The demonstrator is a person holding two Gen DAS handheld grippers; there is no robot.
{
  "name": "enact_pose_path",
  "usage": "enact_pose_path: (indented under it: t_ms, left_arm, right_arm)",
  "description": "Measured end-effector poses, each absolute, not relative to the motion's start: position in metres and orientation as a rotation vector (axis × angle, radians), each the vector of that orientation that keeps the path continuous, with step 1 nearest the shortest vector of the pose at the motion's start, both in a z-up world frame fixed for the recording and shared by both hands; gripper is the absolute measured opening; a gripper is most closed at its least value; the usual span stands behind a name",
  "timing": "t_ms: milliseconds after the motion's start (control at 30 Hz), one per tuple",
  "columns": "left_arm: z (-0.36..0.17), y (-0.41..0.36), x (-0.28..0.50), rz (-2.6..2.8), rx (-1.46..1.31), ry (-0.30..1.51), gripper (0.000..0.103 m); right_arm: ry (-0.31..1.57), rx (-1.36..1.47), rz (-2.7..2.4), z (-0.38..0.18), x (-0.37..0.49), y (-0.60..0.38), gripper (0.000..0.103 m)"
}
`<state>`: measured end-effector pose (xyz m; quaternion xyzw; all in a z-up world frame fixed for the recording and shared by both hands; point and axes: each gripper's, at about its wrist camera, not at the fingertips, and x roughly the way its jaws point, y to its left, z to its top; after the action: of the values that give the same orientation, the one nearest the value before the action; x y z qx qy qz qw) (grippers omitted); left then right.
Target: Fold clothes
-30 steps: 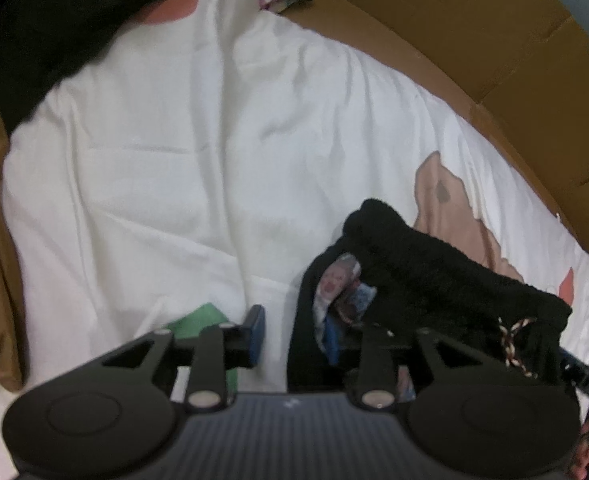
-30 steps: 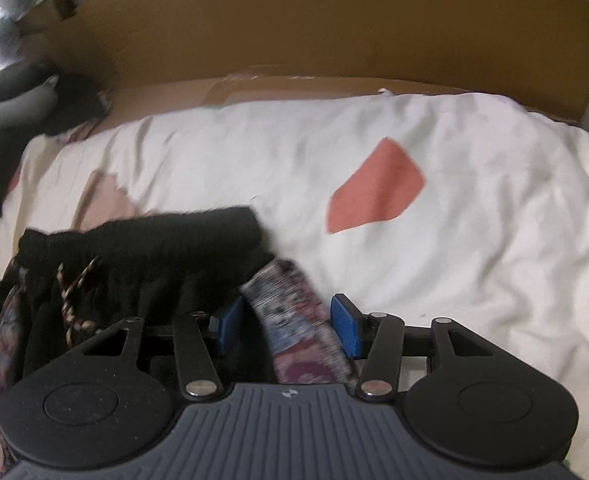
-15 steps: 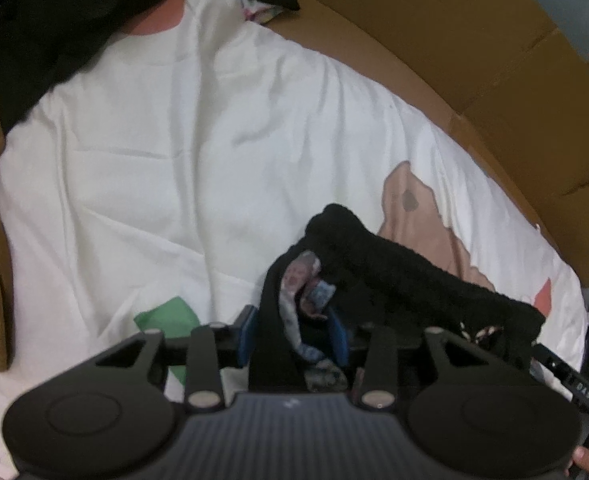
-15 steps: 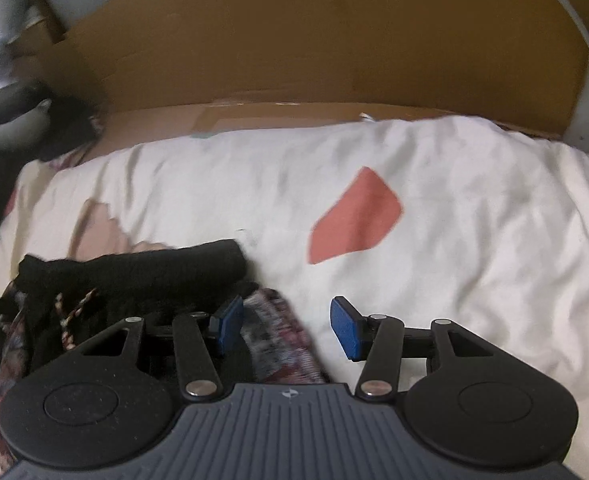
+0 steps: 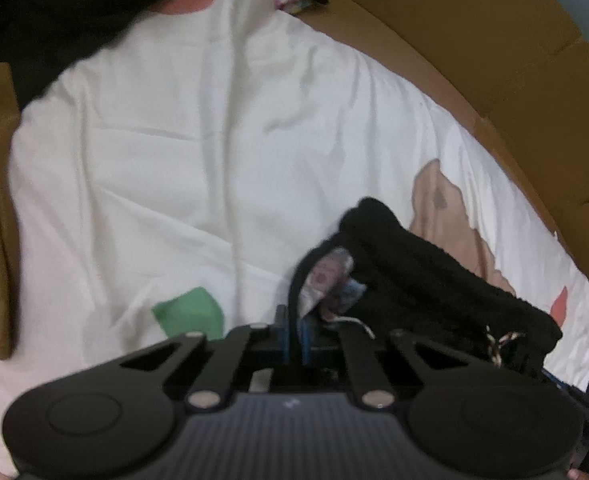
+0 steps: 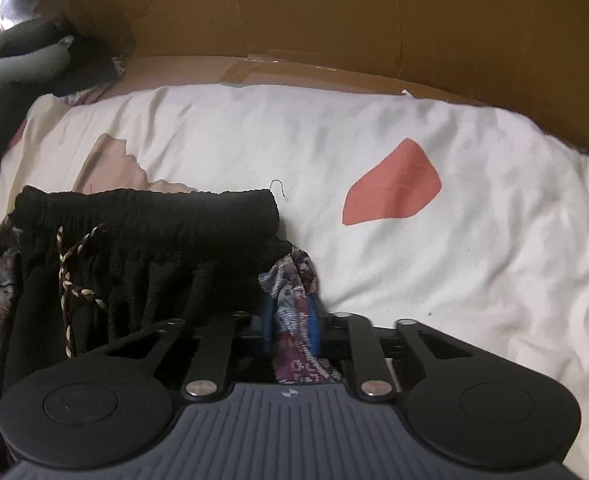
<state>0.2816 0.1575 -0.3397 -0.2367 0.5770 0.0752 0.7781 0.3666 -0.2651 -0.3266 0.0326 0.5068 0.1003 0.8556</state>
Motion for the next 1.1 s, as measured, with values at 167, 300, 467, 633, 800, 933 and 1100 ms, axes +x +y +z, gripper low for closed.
enact_pose_path:
  t_ms: [167,300,467,633,800,933,1100]
  left_arm:
    - [-0.335,0.161,0.283,0.143,-0.501,1.228,0.005]
    - [-0.332,0.161,0.292,0.129,-0.502,1.212,0.005]
    - [-0.321,0.168,0.308,0.116,-0.490,1.170,0.005]
    - [-0.306,0.169,0.324,0.096,-0.471,1.119,0.005]
    - [-0.298,0.167,0.338,0.107,-0.473,1.074,0.005]
    - [-0.297,0.166,0.347,0.099,-0.476,1.057,0.005]
    - [-0.292,0.167,0.355,0.095,-0.512,1.044,0.005]
  right_arm:
    - [1.015,0.026,0.157,-0.310,0.366,-0.272,0.006]
    - [0.970,0.027,0.130,-0.295,0.369,-0.282,0.006]
    - [0.914,0.008,0.119,-0.277,0.377,-0.283,0.006]
    - [0.854,-0.021,0.103,-0.258,0.389,-0.279,0.006]
    - [0.811,-0.031,0.080,-0.245,0.401,-0.277,0.006]
    - [0.792,-0.050,0.069,-0.243,0.410,-0.277,0.006]
    - [0.782,-0.058,0.066,-0.240,0.422,-0.280,0.006]
